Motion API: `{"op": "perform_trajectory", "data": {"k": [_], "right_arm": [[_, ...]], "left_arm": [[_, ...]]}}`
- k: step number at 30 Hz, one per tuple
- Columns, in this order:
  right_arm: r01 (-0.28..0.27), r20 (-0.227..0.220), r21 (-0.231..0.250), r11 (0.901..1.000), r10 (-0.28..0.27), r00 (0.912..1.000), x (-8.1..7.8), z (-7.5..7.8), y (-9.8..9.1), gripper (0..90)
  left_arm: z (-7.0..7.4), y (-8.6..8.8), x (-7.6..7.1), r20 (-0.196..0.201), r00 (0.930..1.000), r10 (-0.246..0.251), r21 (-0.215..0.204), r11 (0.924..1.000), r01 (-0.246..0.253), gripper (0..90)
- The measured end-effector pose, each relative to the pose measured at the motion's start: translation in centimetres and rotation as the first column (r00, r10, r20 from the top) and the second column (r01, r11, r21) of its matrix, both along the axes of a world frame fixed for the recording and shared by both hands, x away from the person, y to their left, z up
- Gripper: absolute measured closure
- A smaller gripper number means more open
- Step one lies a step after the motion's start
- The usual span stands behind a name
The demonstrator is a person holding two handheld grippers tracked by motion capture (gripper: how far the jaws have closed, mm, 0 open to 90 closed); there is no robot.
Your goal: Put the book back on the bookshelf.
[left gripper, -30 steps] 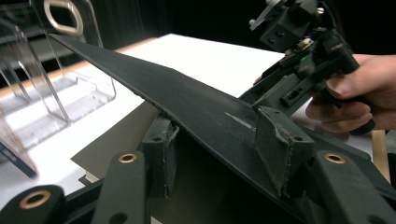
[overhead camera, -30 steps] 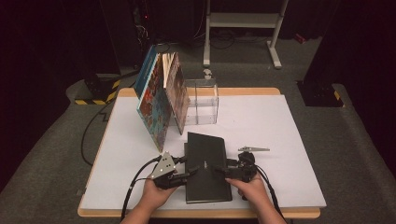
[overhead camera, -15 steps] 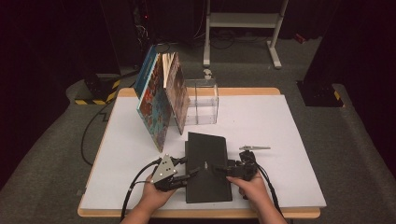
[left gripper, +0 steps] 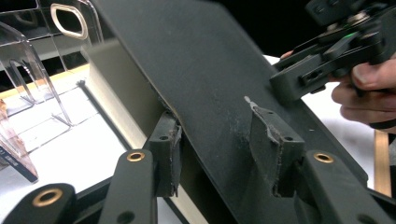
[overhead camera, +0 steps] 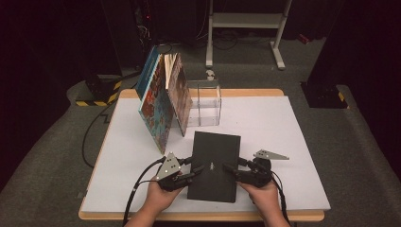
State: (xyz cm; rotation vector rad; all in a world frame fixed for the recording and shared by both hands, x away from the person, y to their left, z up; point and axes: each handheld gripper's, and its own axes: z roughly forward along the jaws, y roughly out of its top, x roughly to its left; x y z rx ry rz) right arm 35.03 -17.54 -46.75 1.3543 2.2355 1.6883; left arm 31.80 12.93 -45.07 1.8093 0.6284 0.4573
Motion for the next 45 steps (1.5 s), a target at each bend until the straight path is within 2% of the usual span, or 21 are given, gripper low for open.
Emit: {"op": "perform_trajectory", "data": {"k": [2, 3, 5, 6, 8, 14, 17, 20, 27, 30, 35, 40, 45], "right_arm": [[0.023, 0.032, -0.007, 0.9997, -0.023, 0.9992, -0.3, 0.5, -0.2, 27.8], [0.036, 0.064, -0.013, 0.9993, -0.035, 0.9974, -0.6, 0.9, -0.3, 30.0], [0.051, 0.089, -0.018, 0.9986, -0.049, 0.9949, -0.8, 1.3, -0.4, 32.0], [0.060, 0.110, -0.018, 0.9980, -0.058, 0.9922, -1.0, 1.6, -0.6, 33.2], [0.079, 0.143, -0.022, 0.9966, -0.075, 0.9869, -1.2, 2.1, -0.7, 35.3], [0.125, 0.210, -0.035, 0.9915, -0.115, 0.9709, -1.3, 3.1, -1.2, 38.9], [0.138, 0.220, -0.042, 0.9895, -0.126, 0.9673, -1.1, 3.3, -1.4, 39.6], [0.148, 0.238, -0.051, 0.9877, -0.132, 0.9622, -1.0, 3.5, -1.5, 39.5], [0.139, 0.272, -0.050, 0.9891, -0.120, 0.9549, -1.8, 3.3, -1.4, 39.5], [0.135, 0.281, -0.039, 0.9901, -0.118, 0.9523, -2.3, 3.2, -1.4, 39.4], [0.117, 0.291, -0.029, 0.9926, -0.104, 0.9511, -2.8, 3.0, -1.4, 39.8], [0.088, 0.278, -0.031, 0.9957, -0.076, 0.9574, -3.0, 2.7, -1.2, 36.1], [0.070, 0.255, -0.034, 0.9970, -0.059, 0.9650, -2.9, 2.4, -1.0, 33.4]], "left_arm": [[0.1, -0.2, 0.2, 0.007, 0.9999, 0.009, 0.001, 1.0000, -0.009, 55.8], [0.2, -0.3, 0.2, 0.008, 0.9999, 0.013, 0.002, 0.9999, -0.013, 56.2], [0.4, -0.4, 0.4, 0.010, 0.9998, 0.016, -0.011, 0.9998, -0.016, 58.3], [0.4, -0.4, 0.5, 0.012, 0.9998, 0.017, -0.016, 0.9997, -0.016, 60.0], [0.7, -0.8, 0.6, 0.033, 0.9991, 0.028, 0.000, 0.9996, -0.028, 60.3], [1.2, -1.6, 1.8, 0.058, 0.9975, 0.041, 0.019, 0.9989, -0.042, 62.5], [1.4, -2.0, 2.7, 0.058, 0.9977, 0.036, 0.031, 0.9988, -0.038, 62.7], [1.3, -2.1, 2.9, 0.063, 0.9971, 0.041, 0.027, 0.9987, -0.043, 62.7], [0.6, -1.5, 2.2, 0.063, 0.9974, 0.035, 0.022, 0.9991, -0.037, 62.6], [0.3, -1.1, 1.7, 0.084, 0.9954, 0.047, 0.036, 0.9981, -0.050, 62.1], [0.5, -0.2, 1.2, 0.074, 0.9956, 0.057, -0.001, 0.9984, -0.057, 54.5], [0.1, 1.3, 1.1, 0.026, 0.9959, 0.087, -0.028, 0.9959, -0.086, 46.3], [-0.5, 3.1, 0.8, 0.011, 0.9934, 0.114, -0.031, 0.9930, -0.114, 42.5]]}}
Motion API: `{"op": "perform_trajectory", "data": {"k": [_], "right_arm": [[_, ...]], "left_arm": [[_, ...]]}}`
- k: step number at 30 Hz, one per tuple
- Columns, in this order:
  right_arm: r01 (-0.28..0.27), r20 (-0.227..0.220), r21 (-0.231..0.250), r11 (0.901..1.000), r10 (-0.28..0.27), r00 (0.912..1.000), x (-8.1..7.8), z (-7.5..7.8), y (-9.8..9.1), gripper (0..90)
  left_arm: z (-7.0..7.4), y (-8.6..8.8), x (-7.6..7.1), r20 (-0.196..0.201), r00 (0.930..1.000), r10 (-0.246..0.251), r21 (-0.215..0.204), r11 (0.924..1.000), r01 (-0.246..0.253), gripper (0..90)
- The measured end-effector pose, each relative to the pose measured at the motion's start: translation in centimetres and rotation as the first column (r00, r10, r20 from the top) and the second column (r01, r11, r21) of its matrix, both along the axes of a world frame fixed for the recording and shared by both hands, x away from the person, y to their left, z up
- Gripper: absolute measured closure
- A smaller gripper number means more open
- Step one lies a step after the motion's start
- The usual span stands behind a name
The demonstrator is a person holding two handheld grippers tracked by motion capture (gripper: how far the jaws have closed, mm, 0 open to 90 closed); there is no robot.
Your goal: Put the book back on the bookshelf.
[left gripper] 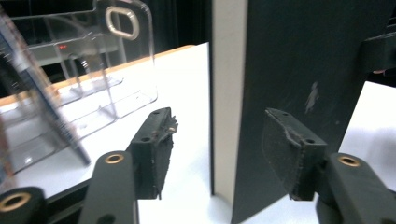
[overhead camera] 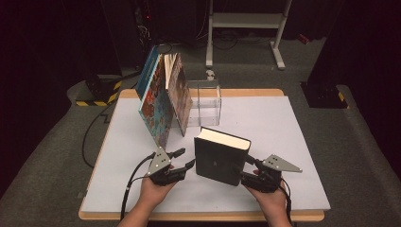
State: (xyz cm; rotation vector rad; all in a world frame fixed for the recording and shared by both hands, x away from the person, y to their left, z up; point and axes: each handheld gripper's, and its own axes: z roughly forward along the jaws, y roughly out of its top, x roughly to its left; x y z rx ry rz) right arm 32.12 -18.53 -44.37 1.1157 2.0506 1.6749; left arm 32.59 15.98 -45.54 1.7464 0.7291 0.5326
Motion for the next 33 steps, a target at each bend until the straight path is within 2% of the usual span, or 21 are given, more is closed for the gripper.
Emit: {"op": "perform_trajectory", "data": {"k": [5, 8, 11, 14, 16, 18, 20, 25, 29, 31, 32, 33], "right_arm": [[-0.020, -0.009, -0.004, 0.9998, 0.020, 0.9997, 0.2, -0.1, 0.2, 31.8], [-0.027, 0.006, -0.016, 0.9995, 0.028, 0.9996, 0.3, 0.0, 0.5, 30.7], [-0.041, 0.030, -0.025, 0.9988, 0.042, 0.9987, 0.3, 0.3, 0.7, 29.8], [-0.068, 0.059, -0.045, 0.9967, 0.070, 0.9958, 0.3, 0.9, 1.0, 30.2], [-0.084, 0.060, -0.056, 0.9949, 0.088, 0.9944, 0.4, 1.3, 1.2, 29.7], [-0.099, 0.079, -0.059, 0.9933, 0.103, 0.9915, 0.4, 1.9, 1.4, 27.2], [-0.113, 0.076, -0.054, 0.9921, 0.117, 0.9902, 0.6, 2.4, 1.6, 26.3], [-0.129, 0.119, -0.084, 0.9881, 0.138, 0.9832, 1.0, 3.8, 2.4, 26.2], [-0.159, 0.135, -0.103, 0.9819, 0.172, 0.9758, 1.5, 4.0, 2.6, 33.8], [-0.199, 0.132, -0.100, 0.9749, 0.211, 0.9686, 1.8, 4.0, 2.3, 41.4], [-0.218, 0.136, -0.109, 0.9700, 0.231, 0.9633, 1.8, 4.0, 2.1, 48.3], [-0.218, 0.145, -0.117, 0.9688, 0.234, 0.9613, 1.7, 4.0, 2.1, 52.5]], "left_arm": [[-1.0, 2.5, 0.1, -0.035, 0.9967, 0.074, 0.015, 0.9972, -0.073, 38.7], [-1.7, 3.6, 0.2, -0.060, 0.9932, 0.100, 0.015, 0.9949, -0.099, 35.5], [-2.4, 5.0, 0.3, -0.088, 0.9882, 0.126, -0.011, 0.9918, -0.127, 34.9], [-2.4, 5.5, 0.2, -0.083, 0.9861, 0.144, -0.019, 0.9891, -0.146, 34.7], [-2.4, 5.7, 0.2, -0.085, 0.9852, 0.149, -0.033, 0.9878, -0.152, 34.6], [-2.5, 5.8, 0.2, -0.087, 0.9844, 0.153, -0.030, 0.9873, -0.156, 34.7], [-2.6, 5.9, 0.2, -0.089, 0.9836, 0.157, -0.029, 0.9867, -0.160, 34.6], [-2.8, 6.1, 0.3, -0.100, 0.9801, 0.171, -0.031, 0.9840, -0.175, 34.7], [-2.9, 6.4, 0.5, -0.112, 0.9771, 0.181, -0.036, 0.9819, -0.186, 34.7], [-3.0, 6.6, 0.5, -0.116, 0.9758, 0.185, -0.044, 0.9805, -0.192, 34.8], [-3.0, 6.7, 0.5, -0.117, 0.9753, 0.187, -0.048, 0.9798, -0.194, 34.9], [-3.0, 6.7, 0.6, -0.118, 0.9747, 0.190, -0.051, 0.9792, -0.197, 35.0]]}}
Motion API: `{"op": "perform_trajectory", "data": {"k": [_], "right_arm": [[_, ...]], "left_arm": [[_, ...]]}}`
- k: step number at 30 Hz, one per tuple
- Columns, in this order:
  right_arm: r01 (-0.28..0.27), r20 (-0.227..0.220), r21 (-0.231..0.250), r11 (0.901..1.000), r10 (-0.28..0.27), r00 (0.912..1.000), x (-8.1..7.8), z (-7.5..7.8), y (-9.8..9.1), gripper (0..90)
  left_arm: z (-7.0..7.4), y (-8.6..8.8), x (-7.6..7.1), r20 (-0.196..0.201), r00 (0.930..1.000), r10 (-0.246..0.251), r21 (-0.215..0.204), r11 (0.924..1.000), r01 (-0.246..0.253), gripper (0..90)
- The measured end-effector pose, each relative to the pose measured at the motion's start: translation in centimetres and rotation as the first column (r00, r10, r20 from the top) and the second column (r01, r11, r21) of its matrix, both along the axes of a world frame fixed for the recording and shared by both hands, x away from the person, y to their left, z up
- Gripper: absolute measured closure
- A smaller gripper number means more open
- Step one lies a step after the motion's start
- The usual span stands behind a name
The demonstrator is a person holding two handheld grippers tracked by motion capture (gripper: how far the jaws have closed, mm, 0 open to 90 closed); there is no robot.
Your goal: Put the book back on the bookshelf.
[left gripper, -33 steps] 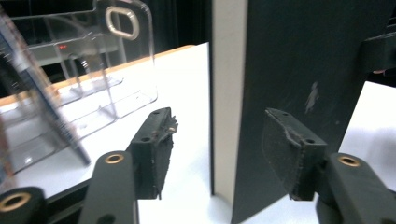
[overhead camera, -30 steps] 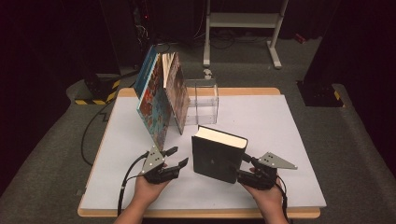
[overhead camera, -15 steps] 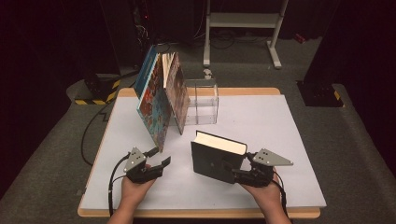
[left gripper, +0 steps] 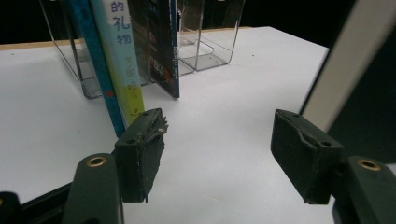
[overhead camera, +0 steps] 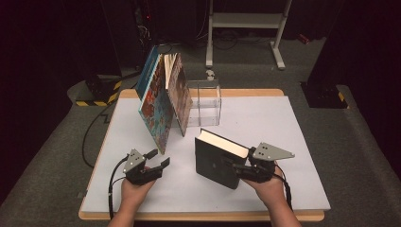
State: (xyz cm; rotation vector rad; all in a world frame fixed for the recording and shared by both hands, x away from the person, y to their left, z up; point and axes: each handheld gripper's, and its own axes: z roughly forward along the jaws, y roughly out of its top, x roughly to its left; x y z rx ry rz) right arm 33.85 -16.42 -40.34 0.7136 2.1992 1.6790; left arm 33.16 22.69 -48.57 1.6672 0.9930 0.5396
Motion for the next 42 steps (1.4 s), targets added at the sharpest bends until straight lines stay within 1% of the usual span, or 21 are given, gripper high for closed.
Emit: {"op": "perform_trajectory", "data": {"k": [1, 2, 6, 9, 11, 14, 15, 17, 18, 19, 20, 22, 27, 30, 32, 33, 34, 36, 39, 41, 42], "right_arm": [[0.018, -0.003, 0.003, 0.9998, -0.018, 0.9998, -0.1, 0.0, 0.1, 53.4], [0.020, -0.011, 0.006, 0.9998, -0.020, 0.9997, -0.1, 0.0, 0.0, 53.7], [0.037, 0.019, -0.008, 0.9993, -0.037, 0.9991, -0.7, 0.1, 0.7, 54.0], [0.091, 0.039, -0.004, 0.9959, -0.090, 0.9951, -0.8, 0.3, 1.0, 54.0], [0.153, 0.048, -0.005, 0.9881, -0.153, 0.9870, -0.4, 0.4, 0.8, 54.0], [0.223, 0.054, 0.007, 0.9748, -0.223, 0.9733, 0.0, 0.4, 0.0, 54.0], [0.255, 0.067, 0.009, 0.9670, -0.255, 0.9647, 0.1, 0.4, -0.2, 54.0], [0.296, 0.088, -0.004, 0.9551, -0.295, 0.9514, 0.1, 0.3, -0.4, 53.9], [0.318, 0.087, -0.004, 0.9481, -0.316, 0.9446, 0.1, 0.2, -0.5, 53.8], [0.330, 0.071, 0.018, 0.9437, -0.331, 0.9411, 0.1, 0.0, -0.9, 53.7], [0.337, 0.066, 0.025, 0.9410, -0.338, 0.9388, 0.0, -0.1, -1.0, 53.6], [0.337, 0.058, 0.028, 0.9412, -0.338, 0.9394, -0.1, -0.3, -1.3, 53.1], [0.349, 0.010, -0.009, 0.9371, -0.349, 0.9371, -0.4, 0.1, -1.3, 50.5], [0.354, -0.006, -0.026, 0.9347, -0.355, 0.9350, -0.4, 0.4, -1.0, 49.3], [0.357, -0.005, -0.034, 0.9333, -0.358, 0.9338, -0.5, 0.6, -0.8, 48.5], [0.354, -0.006, -0.035, 0.9346, -0.354, 0.9351, -0.4, 0.7, -0.8, 49.5], [0.351, -0.009, -0.044, 0.9354, -0.351, 0.9362, -0.4, 0.7, -0.8, 51.2], [0.352, 0.010, -0.074, 0.9331, -0.352, 0.9359, -0.5, 0.9, -0.6, 53.3], [0.363, 0.020, -0.082, 0.9280, -0.363, 0.9316, -0.6, 1.2, -0.1, 54.0], [0.379, 0.026, -0.077, 0.9223, -0.378, 0.9255, -0.6, 1.4, 0.4, 54.1], [0.379, 0.028, -0.079, 0.9220, -0.378, 0.9254, -0.4, 1.5, 0.6, 54.1]], "left_arm": [[0.0, 0.0, 0.0, 0.000, 1.0000, 0.003, 0.000, 1.0000, -0.003, 35.1], [0.0, 0.1, 0.0, -0.002, 1.0000, 0.005, -0.002, 1.0000, -0.005, 35.1], [0.0, 0.1, 0.1, -0.003, 1.0000, 0.009, -0.001, 1.0000, -0.009, 35.1], [0.0, 0.2, 0.1, -0.002, 0.9999, 0.012, -0.006, 0.9999, -0.012, 35.1], [0.0, 0.4, 0.1, 0.001, 0.9999, 0.013, -0.004, 0.9999, -0.013, 35.5], [-0.1, 0.5, 0.1, -0.003, 0.9999, 0.016, -0.007, 0.9998, -0.016, 35.6], [-0.1, 0.5, 0.1, -0.002, 0.9999, 0.017, -0.006, 0.9998, -0.017, 35.6], [-0.1, 0.6, 0.2, -0.004, 0.9998, 0.017, -0.009, 0.9998, -0.017, 35.7], [-0.1, 0.6, 0.2, -0.007, 0.9999, 0.014, -0.014, 0.9998, -0.015, 35.7], [-0.1, 0.6, 0.1, -0.008, 0.9999, 0.011, -0.018, 0.9998, -0.012, 35.7], [0.0, 0.5, 0.1, -0.004, 0.9999, 0.009, -0.026, 0.9996, -0.010, 35.8], [0.1, 0.5, 0.0, -0.001, 1.0000, 0.008, -0.029, 0.9996, -0.008, 36.1], [0.1, 0.5, 0.0, -0.007, 1.0000, 0.003, -0.033, 0.9995, -0.003, 36.3], [0.1, 0.5, 0.1, -0.007, 1.0000, -0.001, -0.039, 0.9992, 0.001, 36.3], [0.1, 0.7, 0.1, -0.006, 1.0000, 0.002, -0.042, 0.9991, -0.002, 36.4], [0.1, 0.7, 0.1, -0.008, 1.0000, 0.003, -0.043, 0.9991, -0.004, 36.3], [0.1, 0.8, 0.1, -0.010, 0.9999, 0.003, -0.042, 0.9991, -0.004, 36.3], [0.1, 0.7, 0.2, -0.012, 0.9999, 0.003, -0.037, 0.9993, -0.004, 36.3], [0.1, 0.7, 0.2, -0.014, 0.9999, 0.000, -0.043, 0.9991, -0.001, 36.2], [0.1, 0.8, 0.2, -0.011, 0.9999, 0.001, -0.046, 0.9989, -0.001, 36.2], [0.1, 0.9, 0.2, -0.013, 0.9999, 0.003, -0.047, 0.9989, -0.003, 36.2]]}}
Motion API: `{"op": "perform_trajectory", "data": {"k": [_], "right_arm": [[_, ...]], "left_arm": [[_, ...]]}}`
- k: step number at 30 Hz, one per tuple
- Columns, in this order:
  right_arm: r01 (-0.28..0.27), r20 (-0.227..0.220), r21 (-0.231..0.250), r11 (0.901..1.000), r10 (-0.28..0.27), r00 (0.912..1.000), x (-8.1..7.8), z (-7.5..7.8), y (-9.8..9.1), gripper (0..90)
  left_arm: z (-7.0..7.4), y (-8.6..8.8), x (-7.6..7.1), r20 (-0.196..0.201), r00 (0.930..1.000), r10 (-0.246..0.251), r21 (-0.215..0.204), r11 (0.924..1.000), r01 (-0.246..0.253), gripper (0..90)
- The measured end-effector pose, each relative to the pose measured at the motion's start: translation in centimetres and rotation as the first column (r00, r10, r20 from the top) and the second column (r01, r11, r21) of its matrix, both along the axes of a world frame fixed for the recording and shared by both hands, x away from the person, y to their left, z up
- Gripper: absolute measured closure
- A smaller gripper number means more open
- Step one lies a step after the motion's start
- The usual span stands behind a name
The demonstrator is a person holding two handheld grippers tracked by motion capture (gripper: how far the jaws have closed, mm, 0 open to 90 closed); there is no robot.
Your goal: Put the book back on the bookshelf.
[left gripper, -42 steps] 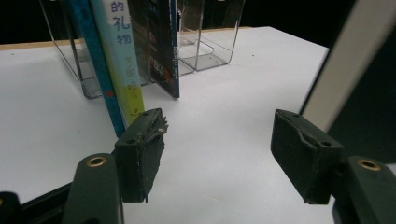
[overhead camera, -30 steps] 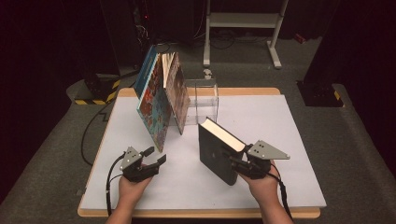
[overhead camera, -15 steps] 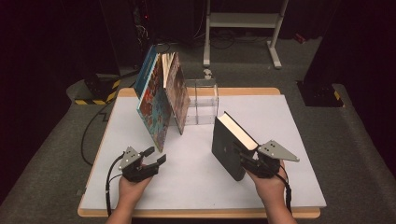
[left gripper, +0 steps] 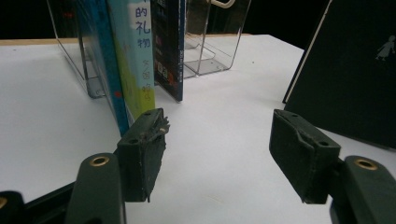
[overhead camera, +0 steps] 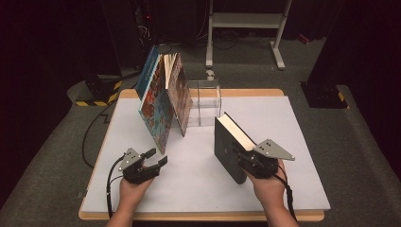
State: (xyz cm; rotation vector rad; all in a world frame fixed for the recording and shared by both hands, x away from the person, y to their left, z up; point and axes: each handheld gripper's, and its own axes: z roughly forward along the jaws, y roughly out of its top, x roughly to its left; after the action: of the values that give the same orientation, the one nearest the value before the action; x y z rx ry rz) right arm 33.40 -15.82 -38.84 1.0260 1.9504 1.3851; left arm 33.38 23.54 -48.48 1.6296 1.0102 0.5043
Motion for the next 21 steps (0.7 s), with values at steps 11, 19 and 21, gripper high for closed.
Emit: {"op": "perform_trajectory", "data": {"k": [11, 19, 21], "right_arm": [[0.082, 0.005, 0.039, 0.9958, -0.082, 0.9966, 5.0, 2.2, 3.2, 54.0], [0.138, 0.005, 0.039, 0.9897, -0.138, 0.9904, 9.9, 2.6, 6.3, 54.0], [0.153, 0.003, 0.038, 0.9875, -0.153, 0.9882, 10.8, 2.5, 6.7, 54.0]], "left_arm": [[-0.2, 0.4, 0.3, -0.010, 0.9999, -0.006, -0.015, 0.9999, 0.005, 36.0], [-0.4, 0.7, 0.4, -0.019, 0.9998, -0.010, -0.032, 0.9994, 0.010, 35.9], [-0.4, 0.8, 0.4, -0.016, 0.9998, -0.010, -0.035, 0.9993, 0.010, 35.9]]}}
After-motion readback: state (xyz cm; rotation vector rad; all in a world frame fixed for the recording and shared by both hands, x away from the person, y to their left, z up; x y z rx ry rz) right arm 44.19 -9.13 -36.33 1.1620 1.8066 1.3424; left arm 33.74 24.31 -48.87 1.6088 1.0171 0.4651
